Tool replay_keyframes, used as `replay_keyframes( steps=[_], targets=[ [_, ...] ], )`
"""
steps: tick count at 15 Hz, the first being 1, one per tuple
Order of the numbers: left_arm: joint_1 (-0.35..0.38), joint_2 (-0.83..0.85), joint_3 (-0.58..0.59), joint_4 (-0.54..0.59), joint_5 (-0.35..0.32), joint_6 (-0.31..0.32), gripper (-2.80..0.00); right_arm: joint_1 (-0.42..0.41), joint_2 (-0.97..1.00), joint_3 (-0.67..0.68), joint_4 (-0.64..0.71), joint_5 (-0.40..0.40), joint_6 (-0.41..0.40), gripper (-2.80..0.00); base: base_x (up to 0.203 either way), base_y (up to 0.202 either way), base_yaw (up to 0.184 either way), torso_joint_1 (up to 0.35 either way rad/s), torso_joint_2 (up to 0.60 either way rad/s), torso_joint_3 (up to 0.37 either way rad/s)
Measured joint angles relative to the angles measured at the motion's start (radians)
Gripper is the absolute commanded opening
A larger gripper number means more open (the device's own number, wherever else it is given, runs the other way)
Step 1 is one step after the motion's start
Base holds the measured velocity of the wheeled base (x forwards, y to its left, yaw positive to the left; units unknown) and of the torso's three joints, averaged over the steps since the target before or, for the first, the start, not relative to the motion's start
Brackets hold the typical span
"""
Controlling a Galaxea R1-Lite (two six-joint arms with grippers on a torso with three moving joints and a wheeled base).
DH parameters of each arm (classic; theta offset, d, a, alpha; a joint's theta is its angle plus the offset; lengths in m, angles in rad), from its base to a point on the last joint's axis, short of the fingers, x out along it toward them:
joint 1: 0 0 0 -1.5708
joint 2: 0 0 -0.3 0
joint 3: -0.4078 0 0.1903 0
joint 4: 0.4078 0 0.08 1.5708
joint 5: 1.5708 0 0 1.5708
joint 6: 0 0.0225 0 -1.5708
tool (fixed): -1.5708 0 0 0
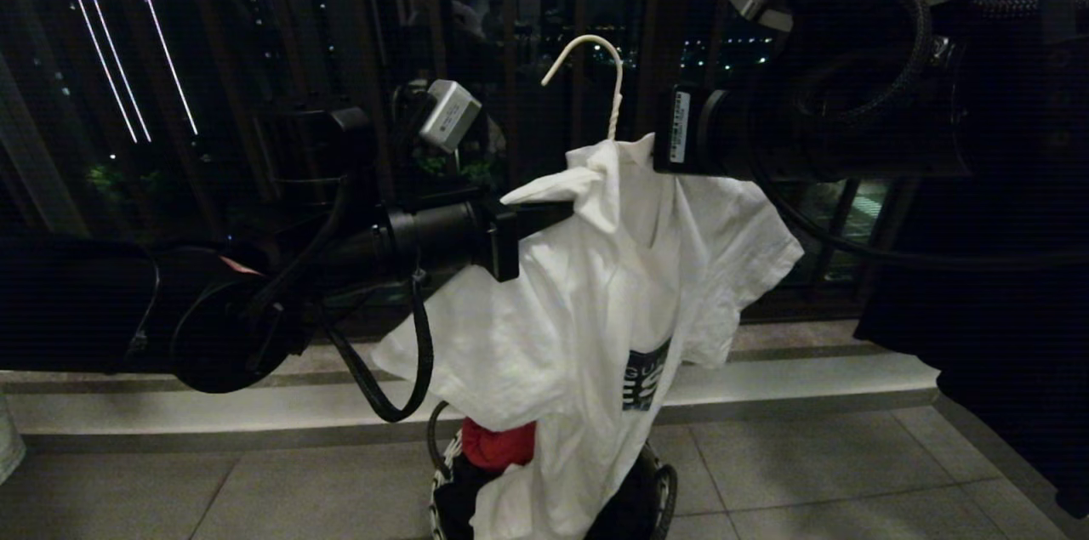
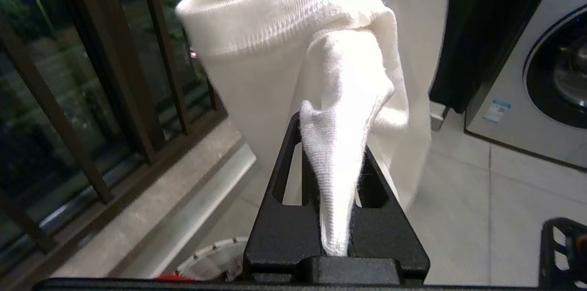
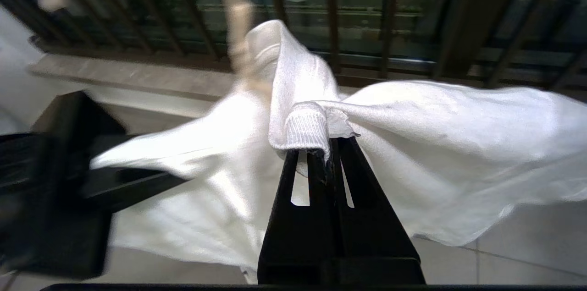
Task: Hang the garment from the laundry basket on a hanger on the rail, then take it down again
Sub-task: Hang the clothes on the clothes rack
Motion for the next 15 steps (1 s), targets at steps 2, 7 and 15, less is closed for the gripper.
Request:
replay_keyframes(
  steps=[2,7,15],
  targets=[
    [0.000,0.011,0.009,-0.051,0.006,0.000,-2.80,0.022,0.003,-0.012,0.000,0.000,0.000,-2.80,0.000,0.000,0.000,0.000,0.00,0.000],
    [-0.013,0.040,0.018,-0.146,0.068,-0.001,-2.80,0.047,0.006,-0.036,-0.002,0.000,0.000,-2.80,0.000,0.000,0.000,0.000,0.00,0.000],
    [-0.015,0.041,0.022,-0.148,0.069,-0.017,-2.80,0.051,0.028,-0.045,-0.016,-0.004,-0.003,-2.80,0.000,0.000,0.000,0.000,0.00,0.000]
  ],
)
